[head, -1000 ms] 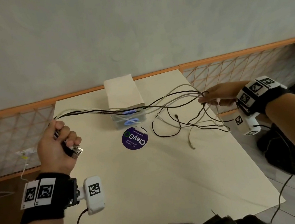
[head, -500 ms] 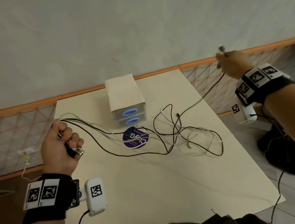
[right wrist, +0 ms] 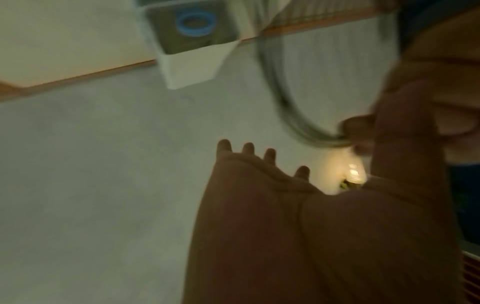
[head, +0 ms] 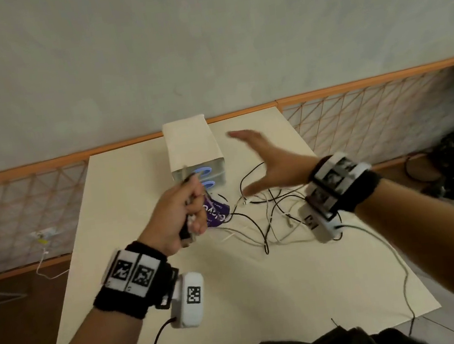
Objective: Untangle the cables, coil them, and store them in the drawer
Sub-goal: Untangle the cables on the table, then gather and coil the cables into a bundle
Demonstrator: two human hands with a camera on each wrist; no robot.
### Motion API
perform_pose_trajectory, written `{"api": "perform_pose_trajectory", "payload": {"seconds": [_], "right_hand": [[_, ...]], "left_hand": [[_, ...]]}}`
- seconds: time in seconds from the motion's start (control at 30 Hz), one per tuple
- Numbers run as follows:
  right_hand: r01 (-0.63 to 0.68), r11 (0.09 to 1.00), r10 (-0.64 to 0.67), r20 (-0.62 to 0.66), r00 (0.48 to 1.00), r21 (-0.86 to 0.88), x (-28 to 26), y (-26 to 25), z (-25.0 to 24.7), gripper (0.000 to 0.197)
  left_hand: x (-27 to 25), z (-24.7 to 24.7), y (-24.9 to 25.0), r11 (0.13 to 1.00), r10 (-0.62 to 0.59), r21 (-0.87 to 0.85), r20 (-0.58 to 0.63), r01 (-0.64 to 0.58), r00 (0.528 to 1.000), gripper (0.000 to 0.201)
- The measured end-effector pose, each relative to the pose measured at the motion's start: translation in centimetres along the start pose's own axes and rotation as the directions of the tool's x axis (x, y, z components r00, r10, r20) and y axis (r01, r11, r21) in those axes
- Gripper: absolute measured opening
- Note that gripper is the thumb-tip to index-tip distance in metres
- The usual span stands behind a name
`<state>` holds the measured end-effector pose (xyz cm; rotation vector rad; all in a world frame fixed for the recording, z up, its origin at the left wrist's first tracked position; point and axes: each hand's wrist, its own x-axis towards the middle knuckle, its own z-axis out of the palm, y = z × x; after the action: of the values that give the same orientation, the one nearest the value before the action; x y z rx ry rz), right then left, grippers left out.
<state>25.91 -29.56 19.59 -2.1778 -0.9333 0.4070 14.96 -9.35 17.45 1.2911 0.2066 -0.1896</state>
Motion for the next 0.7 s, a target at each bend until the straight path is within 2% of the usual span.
{"api": "perform_pose_trajectory", "payload": {"seconds": [0.07,0.13,0.2,0.27,0.33,0.37,0.4,0.43,0.47,0.5,0.57,0.6,0.67,0.7], "right_hand": [[0.175,0.984,-0.177,0.148,0.973,0.028,0.4,-3.5,2.7,0.101],[0.118,0.989,-0.135,0.207,0.969,0.092,0.9,-4.3,3.6,0.069],[-0.013,0.988,-0.021,0.216,0.976,0.156,0.9,-2.7,3.9,0.026],[-0.164,0.976,0.12,0.277,0.954,0.143,0.5,1.2,4.7,0.021],[-0.326,0.935,0.353,0.332,0.875,-0.137,-0.9,6.1,5.5,0.016],[-0.376,0.868,0.476,0.327,0.816,-0.325,-1.9,9.2,5.5,0.021],[-0.417,0.754,0.605,0.288,0.743,-0.507,-3.0,12.1,4.9,0.028],[-0.474,0.634,0.706,0.205,0.678,-0.611,-4.2,15.3,3.7,0.032],[-0.547,0.556,0.759,0.113,0.641,-0.626,-5.2,17.3,1.9,0.033],[-0.612,0.523,0.778,0.039,0.627,-0.593,-5.8,18.8,-0.4,0.032],[-0.747,0.548,0.764,-0.137,0.63,-0.377,-6.6,18.7,-5.4,0.026],[-0.785,0.569,0.73,-0.289,0.619,-0.243,-6.7,17.8,-7.9,0.022],[-0.75,0.659,0.577,-0.599,0.555,-0.061,-6.0,15.3,-13.1,0.02],[-0.686,0.727,0.483,-0.721,0.497,0.013,-5.5,13.8,-15.5,0.024]], "left_hand": [[0.1,2.0,-0.1,0.99,-0.039,0.135,0.065,0.03,0.997,0.034],[-0.3,2.7,0.3,0.974,-0.056,0.225,0.087,0.036,0.995,0.033],[-1.0,2.0,1.1,0.983,-0.008,0.182,0.104,-0.011,0.995,0.033],[-1.9,0.6,2.6,0.995,0.099,-0.004,0.063,-0.099,0.993,0.031],[-2.9,-1.2,4.7,0.956,0.203,-0.208,-0.047,-0.208,0.978,0.025],[-3.5,-2.2,5.7,0.925,0.261,-0.255,-0.109,-0.281,0.959,0.024],[-4.0,-3.3,6.5,0.898,0.31,-0.27,-0.169,-0.347,0.936,0.026],[-4.5,-4.4,7.1,0.879,0.341,-0.271,-0.215,-0.392,0.915,0.031],[-4.9,-5.5,7.4,0.865,0.359,-0.274,-0.249,-0.421,0.9,0.036],[-5.1,-6.3,7.6,0.851,0.367,-0.288,-0.273,-0.439,0.889,0.039],[-5.0,-7.2,7.3,0.841,0.362,-0.303,-0.298,-0.447,0.883,0.039],[-4.8,-7.2,7.1,0.848,0.358,-0.29,-0.302,-0.443,0.884,0.036],[-4.2,-7.0,6.4,0.873,0.335,-0.258,-0.298,-0.413,0.894,0.031],[-3.9,-6.8,6.0,0.885,0.32,-0.248,-0.289,-0.393,0.902,0.03]]}}
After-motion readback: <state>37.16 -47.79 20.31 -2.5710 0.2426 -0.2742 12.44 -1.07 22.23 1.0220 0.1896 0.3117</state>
